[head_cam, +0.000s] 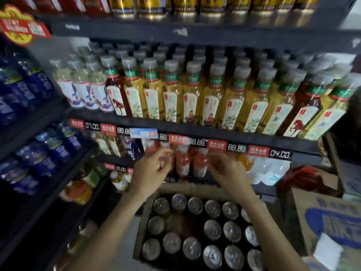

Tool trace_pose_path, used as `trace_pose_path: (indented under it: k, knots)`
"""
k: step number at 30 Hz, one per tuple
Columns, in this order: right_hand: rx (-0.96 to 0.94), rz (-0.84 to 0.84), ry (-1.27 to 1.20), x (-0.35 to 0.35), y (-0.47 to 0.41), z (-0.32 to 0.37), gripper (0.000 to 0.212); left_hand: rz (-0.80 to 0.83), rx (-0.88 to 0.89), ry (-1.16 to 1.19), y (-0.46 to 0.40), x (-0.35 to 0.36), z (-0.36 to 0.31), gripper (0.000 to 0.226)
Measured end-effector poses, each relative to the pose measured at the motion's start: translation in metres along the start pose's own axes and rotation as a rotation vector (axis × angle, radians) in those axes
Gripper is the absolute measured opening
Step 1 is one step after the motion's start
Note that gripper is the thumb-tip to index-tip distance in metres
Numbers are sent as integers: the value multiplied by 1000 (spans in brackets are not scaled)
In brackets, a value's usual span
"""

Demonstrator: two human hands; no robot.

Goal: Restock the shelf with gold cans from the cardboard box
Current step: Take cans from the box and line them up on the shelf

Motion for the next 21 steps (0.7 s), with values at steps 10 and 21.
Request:
trace_pose_path:
  k: [10, 21]
  knots:
    - [185, 491, 264, 133, 99, -57, 44, 547, -280, -261, 156, 93, 87, 40]
    - [370, 640, 585, 190, 91, -95, 90, 760, -222, -594, 117, 177, 116, 85]
Point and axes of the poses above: each hand's wrist, its own y-axis away from the middle knuckle, its own x-axis out of the palm, z = x × y, the point moved 3 cm from there along -y, towards the middle knuckle, and after that the axes turned 3 degrees about -z, right-handed, at the moved point
